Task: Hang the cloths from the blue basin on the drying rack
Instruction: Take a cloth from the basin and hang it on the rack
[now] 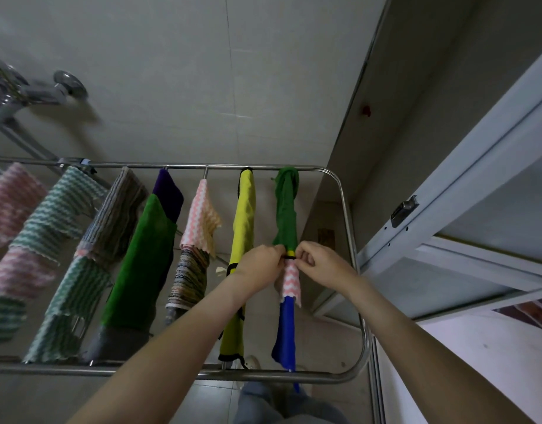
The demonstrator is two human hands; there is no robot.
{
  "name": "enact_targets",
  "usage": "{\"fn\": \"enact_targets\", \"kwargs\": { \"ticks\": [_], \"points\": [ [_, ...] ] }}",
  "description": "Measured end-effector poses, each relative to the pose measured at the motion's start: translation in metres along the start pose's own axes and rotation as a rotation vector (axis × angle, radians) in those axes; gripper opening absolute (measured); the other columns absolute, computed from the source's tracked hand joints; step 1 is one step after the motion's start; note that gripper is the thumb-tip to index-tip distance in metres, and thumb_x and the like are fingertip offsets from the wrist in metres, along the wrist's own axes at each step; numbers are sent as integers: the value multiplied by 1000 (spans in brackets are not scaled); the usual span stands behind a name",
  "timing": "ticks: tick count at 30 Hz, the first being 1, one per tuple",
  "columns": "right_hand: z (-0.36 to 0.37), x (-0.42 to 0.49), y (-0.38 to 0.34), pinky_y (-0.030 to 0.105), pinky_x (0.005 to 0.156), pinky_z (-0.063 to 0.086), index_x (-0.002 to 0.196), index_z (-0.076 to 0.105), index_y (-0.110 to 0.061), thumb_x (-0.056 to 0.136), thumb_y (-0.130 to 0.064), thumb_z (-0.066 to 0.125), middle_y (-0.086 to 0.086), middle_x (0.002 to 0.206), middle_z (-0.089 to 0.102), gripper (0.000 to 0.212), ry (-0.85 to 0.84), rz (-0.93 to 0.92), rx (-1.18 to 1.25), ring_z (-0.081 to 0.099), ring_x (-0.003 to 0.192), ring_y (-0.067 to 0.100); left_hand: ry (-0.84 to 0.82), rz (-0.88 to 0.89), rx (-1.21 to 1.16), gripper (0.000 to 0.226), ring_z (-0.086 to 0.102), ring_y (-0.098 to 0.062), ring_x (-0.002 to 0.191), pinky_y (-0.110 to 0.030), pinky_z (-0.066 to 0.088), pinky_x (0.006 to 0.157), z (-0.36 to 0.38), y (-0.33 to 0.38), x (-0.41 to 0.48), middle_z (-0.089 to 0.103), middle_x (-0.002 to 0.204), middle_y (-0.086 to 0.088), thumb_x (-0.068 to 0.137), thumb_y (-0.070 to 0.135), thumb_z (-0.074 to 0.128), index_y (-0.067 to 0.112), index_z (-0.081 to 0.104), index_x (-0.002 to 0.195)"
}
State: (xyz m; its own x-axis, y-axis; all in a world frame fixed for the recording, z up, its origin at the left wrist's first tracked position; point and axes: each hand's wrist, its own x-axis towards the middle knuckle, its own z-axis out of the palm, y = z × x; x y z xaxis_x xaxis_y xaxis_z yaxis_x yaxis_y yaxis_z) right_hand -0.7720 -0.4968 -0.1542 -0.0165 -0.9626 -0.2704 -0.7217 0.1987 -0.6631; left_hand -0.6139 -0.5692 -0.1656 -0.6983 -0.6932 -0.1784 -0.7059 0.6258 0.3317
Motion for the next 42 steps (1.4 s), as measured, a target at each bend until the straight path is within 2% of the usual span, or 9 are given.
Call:
{"fn": "enact_targets", "kwargs": {
  "ticks": [5,12,16,20,25,32,37,42],
  "points": [
    [2,1,1,42,66,48,80,44,-26,90,-25,54,-9,78,48,14,-5,-9,-35,50,69,14,26,26,48,22,63,-32,85,-38,49,70,-3,2,0,67,95,-13,96,25,42,8,56,103],
    [-3,3,0,39,65,47,84,48,-25,91,-30,56,-6,81,50,11,-21,-45,-33,52,71,16,-41,114,199,23,64,-28,90,-39,51,77,-5,-8,4,66,101,-11,100,21,36,10,54,111],
    [-2,4,-4,42,64,45,85,47,-21,90,-31,55,-5,79,49,14,-3,-48,-89,50,70,16,-66,161,313,24,62,-27,94,-35,47,75,-10,-9,7,63,106,-9,100,18,34,10,52,114],
    [0,7,-11,35,57,38,84,41,-18,89,-37,54,-4,80,47,24,32,-45,-167,46,67,15,-41,152,233,26,63,-28,90,-37,48,76,-19,-5,6,66,100,-11,100,22,37,10,56,113],
    [4,9,-17,32,55,35,83,36,-19,91,-33,53,1,83,48,23,26,-28,-172,46,66,17,-38,128,47,23,63,-30,85,-40,47,74,-25,-7,3,67,91,-16,96,21,44,8,60,106],
    [7,17,-18,34,57,39,90,39,-19,87,-30,58,0,83,49,23,-36,43,-90,47,66,14,25,114,-53,18,62,-31,79,-41,49,70,-36,-10,2,66,84,-16,94,15,46,6,60,98],
    [1,10,-9,39,59,42,88,43,-18,93,-27,49,0,79,51,12,28,20,-21,51,66,18,20,126,-88,11,60,-29,77,-41,49,67,-37,-7,-1,63,82,-14,90,19,53,9,54,94],
    [2,10,-4,27,55,35,91,39,-24,95,-18,43,-1,88,50,8,70,19,-154,48,67,14,37,145,-79,9,59,-31,74,-43,49,67,-34,-2,0,62,80,-14,91,17,53,9,51,92]
  ]
}}
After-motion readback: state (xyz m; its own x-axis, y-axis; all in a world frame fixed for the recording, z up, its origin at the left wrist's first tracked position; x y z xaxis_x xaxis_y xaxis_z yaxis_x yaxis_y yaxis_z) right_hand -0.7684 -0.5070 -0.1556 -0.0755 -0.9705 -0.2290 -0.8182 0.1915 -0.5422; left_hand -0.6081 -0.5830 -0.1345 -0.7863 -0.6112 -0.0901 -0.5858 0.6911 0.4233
